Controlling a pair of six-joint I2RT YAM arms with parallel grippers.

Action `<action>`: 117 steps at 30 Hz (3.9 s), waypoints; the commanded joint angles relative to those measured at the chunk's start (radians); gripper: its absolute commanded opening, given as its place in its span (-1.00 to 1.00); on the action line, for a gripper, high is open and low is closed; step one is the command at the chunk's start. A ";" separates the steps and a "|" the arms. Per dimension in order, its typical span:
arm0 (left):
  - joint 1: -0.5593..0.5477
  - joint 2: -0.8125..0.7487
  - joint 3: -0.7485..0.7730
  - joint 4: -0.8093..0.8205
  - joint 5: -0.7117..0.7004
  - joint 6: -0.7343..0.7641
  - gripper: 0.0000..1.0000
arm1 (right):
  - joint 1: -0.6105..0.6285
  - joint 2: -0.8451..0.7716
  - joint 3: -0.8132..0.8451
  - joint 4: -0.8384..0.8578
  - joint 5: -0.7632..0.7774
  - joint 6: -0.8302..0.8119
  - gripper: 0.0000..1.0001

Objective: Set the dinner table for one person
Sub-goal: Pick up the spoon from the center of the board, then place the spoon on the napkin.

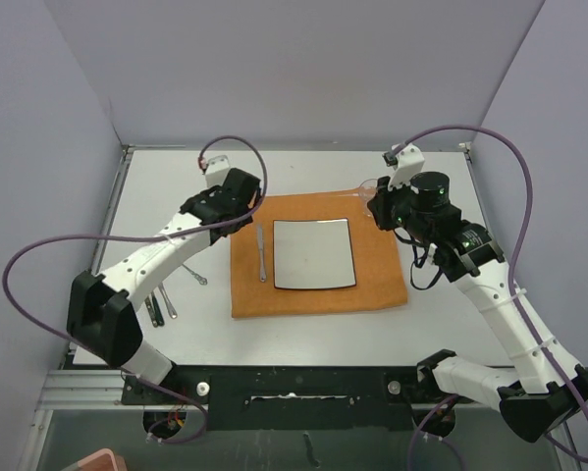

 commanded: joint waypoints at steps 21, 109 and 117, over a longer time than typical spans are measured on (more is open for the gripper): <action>0.313 -0.047 -0.297 -0.181 0.058 -0.392 -0.33 | 0.006 -0.050 -0.033 0.025 -0.013 0.014 -0.92; 0.114 0.040 -0.136 0.156 0.215 0.210 -1.00 | 0.011 -0.042 -0.063 0.049 0.027 0.062 -0.94; 0.037 0.159 -0.100 0.202 0.225 0.192 -1.00 | 0.010 -0.038 -0.048 0.040 0.047 0.040 -0.94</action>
